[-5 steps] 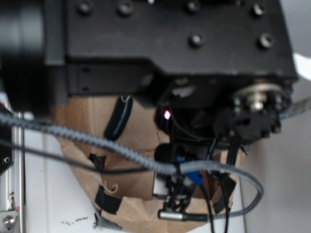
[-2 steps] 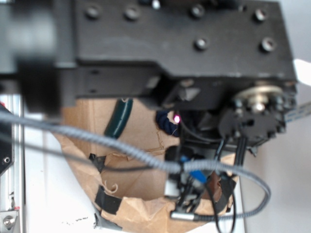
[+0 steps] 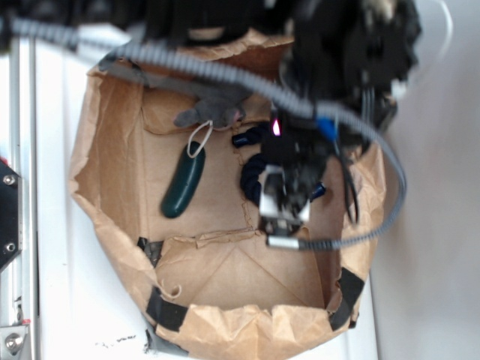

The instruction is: Grab the gray animal.

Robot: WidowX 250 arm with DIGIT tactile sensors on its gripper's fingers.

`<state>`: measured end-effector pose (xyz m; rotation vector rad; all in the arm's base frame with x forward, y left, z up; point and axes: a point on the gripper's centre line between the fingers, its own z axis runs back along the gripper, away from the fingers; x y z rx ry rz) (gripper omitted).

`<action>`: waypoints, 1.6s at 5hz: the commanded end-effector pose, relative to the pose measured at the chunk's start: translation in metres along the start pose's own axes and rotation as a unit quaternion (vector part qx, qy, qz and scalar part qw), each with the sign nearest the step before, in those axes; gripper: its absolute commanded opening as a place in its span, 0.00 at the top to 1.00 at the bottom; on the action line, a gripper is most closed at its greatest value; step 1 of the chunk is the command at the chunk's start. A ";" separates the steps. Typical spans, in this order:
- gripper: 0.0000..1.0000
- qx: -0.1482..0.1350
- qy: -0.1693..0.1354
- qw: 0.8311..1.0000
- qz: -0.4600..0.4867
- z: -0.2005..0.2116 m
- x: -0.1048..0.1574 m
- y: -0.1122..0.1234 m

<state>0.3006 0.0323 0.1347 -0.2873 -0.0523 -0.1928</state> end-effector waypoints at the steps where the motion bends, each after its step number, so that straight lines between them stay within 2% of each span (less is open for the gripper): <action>1: 0.00 0.021 -0.037 0.997 -0.060 0.007 -0.026 0.009; 3: 0.00 0.073 -0.070 0.993 -0.058 -0.028 -0.032 0.005; 4: 0.00 0.088 -0.080 0.992 -0.049 -0.040 -0.026 0.005; 5: 0.00 0.105 -0.083 0.990 -0.033 -0.047 -0.019 0.008; 6: 0.00 0.127 -0.059 0.990 0.024 -0.038 -0.022 0.016; 7: 0.00 0.167 -0.087 0.980 0.061 -0.039 -0.024 0.021; 8: 0.00 0.176 -0.100 0.977 0.071 -0.038 -0.024 0.028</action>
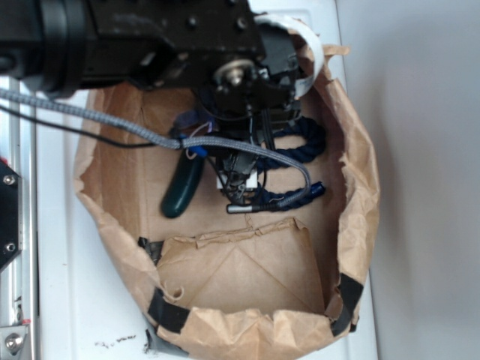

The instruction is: Grab the gray animal.

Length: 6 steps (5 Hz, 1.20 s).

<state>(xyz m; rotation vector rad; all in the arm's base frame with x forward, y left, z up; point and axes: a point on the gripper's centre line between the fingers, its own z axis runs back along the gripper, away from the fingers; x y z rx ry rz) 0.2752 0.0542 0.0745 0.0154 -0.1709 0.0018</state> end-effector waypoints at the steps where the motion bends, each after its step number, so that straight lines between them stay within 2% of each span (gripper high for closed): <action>1: 0.00 0.035 -0.043 0.998 0.005 0.001 0.013 -0.002; 2: 0.00 0.056 -0.037 0.998 0.017 -0.007 0.016 -0.003; 3: 0.00 0.091 -0.039 0.995 0.029 -0.018 0.016 -0.005; 4: 0.00 0.101 -0.038 0.994 0.023 -0.021 0.011 -0.006; 6: 0.00 0.091 -0.018 0.996 -0.007 0.001 -0.004 0.006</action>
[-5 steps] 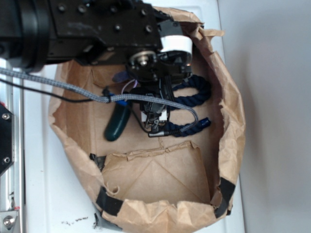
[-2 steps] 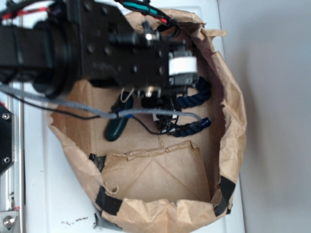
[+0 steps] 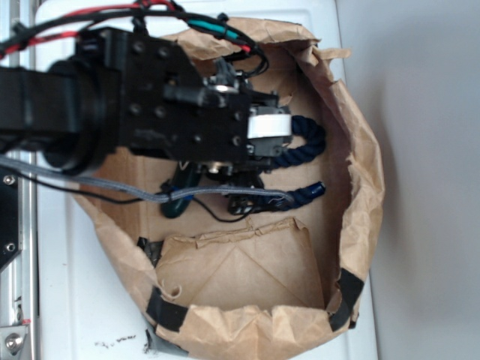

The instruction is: Grab the gray animal.

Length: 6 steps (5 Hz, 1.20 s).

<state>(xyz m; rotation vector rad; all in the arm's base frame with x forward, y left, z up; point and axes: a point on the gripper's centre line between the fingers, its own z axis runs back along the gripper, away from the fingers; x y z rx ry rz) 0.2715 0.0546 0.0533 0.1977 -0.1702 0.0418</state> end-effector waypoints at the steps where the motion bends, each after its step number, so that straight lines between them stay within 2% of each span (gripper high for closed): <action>1: 0.00 0.026 -0.014 0.999 -0.020 0.025 0.006 0.020; 2: 0.00 0.066 -0.014 0.998 -0.012 0.011 0.011 0.022; 3: 0.00 0.079 -0.028 0.996 0.016 0.001 0.015 0.019; 5: 0.00 0.089 -0.053 0.994 0.019 -0.020 0.002 0.007; 6: 1.00 0.083 -0.057 0.995 0.027 -0.019 0.003 0.005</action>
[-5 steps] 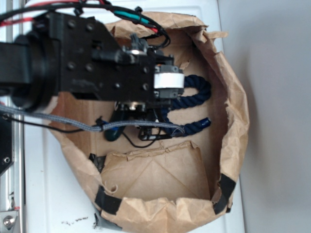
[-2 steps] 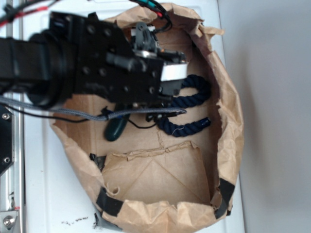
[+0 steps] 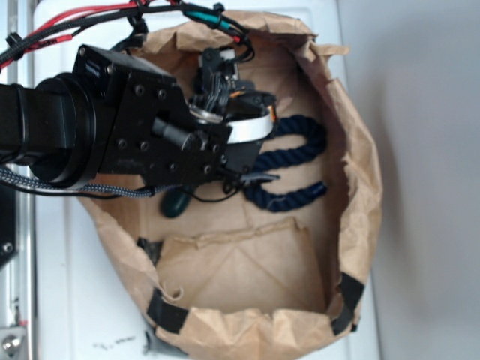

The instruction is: Grab the gray animal.

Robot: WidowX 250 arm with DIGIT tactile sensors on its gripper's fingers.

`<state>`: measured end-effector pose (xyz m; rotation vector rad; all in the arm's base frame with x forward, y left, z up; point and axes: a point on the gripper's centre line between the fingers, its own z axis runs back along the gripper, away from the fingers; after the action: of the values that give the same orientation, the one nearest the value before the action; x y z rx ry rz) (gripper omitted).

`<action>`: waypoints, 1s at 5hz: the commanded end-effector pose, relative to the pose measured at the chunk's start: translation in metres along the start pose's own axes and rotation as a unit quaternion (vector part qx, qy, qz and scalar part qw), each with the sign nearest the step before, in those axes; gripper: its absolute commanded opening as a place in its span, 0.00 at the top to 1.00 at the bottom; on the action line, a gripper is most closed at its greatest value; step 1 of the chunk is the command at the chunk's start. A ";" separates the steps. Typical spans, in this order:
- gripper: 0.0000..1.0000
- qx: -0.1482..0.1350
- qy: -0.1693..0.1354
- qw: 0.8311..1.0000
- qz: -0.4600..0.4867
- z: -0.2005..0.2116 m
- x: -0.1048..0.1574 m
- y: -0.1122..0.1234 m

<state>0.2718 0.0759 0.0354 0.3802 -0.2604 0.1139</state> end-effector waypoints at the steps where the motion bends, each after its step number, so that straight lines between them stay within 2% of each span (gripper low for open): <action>1: 1.00 -0.018 -0.008 1.000 -0.003 0.007 0.008 -0.011; 3: 1.00 -0.030 -0.015 0.999 -0.001 0.010 0.010 -0.010; 4: 1.00 -0.056 -0.002 0.998 0.003 0.028 0.015 -0.007; 5: 1.00 -0.099 0.023 0.995 0.004 0.058 0.018 -0.003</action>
<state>0.2660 0.0521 0.0755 0.1707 -0.1533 0.1078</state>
